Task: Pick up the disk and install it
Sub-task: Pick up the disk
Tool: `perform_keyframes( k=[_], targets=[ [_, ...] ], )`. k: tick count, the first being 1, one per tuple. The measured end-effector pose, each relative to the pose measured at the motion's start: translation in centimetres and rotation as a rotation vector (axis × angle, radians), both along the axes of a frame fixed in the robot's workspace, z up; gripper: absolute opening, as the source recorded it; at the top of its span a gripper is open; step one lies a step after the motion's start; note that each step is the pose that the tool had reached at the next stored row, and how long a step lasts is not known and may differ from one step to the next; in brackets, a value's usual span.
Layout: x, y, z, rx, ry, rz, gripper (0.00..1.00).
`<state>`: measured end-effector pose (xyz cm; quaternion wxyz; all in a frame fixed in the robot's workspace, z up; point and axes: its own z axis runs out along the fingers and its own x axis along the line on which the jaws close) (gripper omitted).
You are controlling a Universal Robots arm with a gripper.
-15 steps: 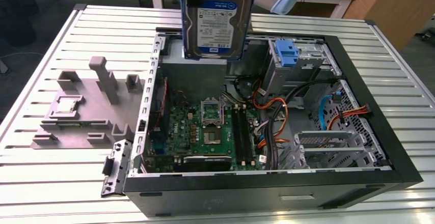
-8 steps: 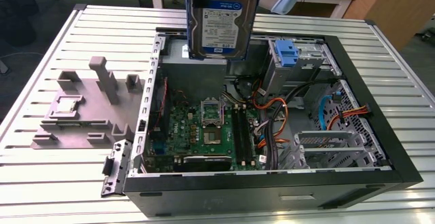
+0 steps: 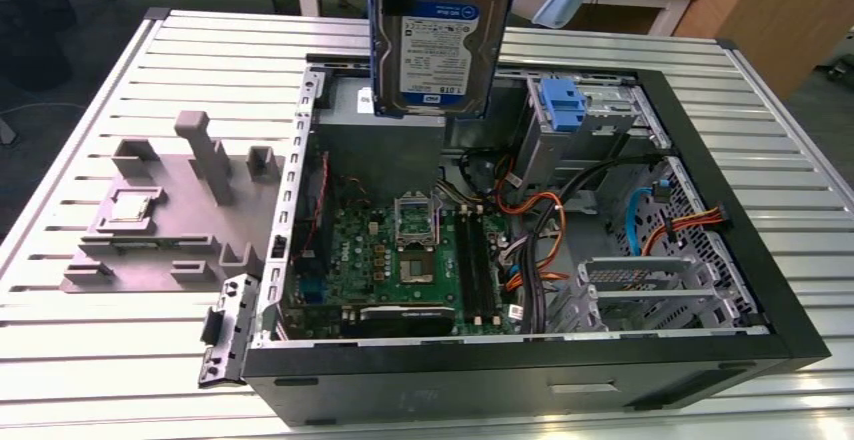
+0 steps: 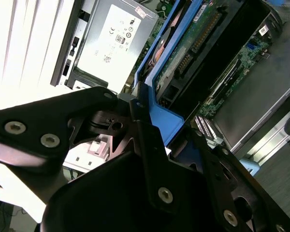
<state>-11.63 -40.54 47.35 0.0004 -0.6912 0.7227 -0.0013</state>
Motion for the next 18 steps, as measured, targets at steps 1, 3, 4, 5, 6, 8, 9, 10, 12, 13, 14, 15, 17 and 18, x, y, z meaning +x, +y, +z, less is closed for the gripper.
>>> perform_keyframes(
  k=[1, 3, 4, 5, 6, 8, 9, 10, 12, 13, 14, 15, 17, 18],
  targets=[
    [0.0, -0.02, 0.0, 0.0, 0.0, 0.0, 0.37],
    [0.0, -0.07, -0.01, 0.0001, -0.0001, 0.0, 0.37],
    [0.0, -0.1, 0.0, 0.0, 0.0, 0.0, 0.37],
    [0.0, -0.13, 0.0, 0.0, 0.0, 0.0, 0.37],
    [0.0, -0.15, 0.0, 0.0, 0.0, 0.0, 0.37],
    [0.01, -0.21, 0.0, 0.0, 0.0, 0.0, 0.37],
    [0.01, -0.23, -0.01, 0.0, 0.0, 0.0, 0.37],
    [0.01, -0.25, 0.0, -0.0001, 0.0, 0.0, 0.37],
    [0.01, -0.32, -0.01, 0.0, 0.0, 0.0, 0.37],
    [0.01, -0.36, 0.0, -0.0001, 0.0001, 0.0, 0.37],
    [0.01, -0.4, -0.01, 0.0, 0.0, 0.0, 0.37],
    [0.02, -0.43, -0.01, 0.0, 0.0, 0.0, 0.37],
    [0.03, -0.48, -0.01, 0.0, 0.0, 0.0, 0.37],
    [0.03, -0.52, -0.01, 0.0, 0.0, 0.0, 0.37]
  ],
)
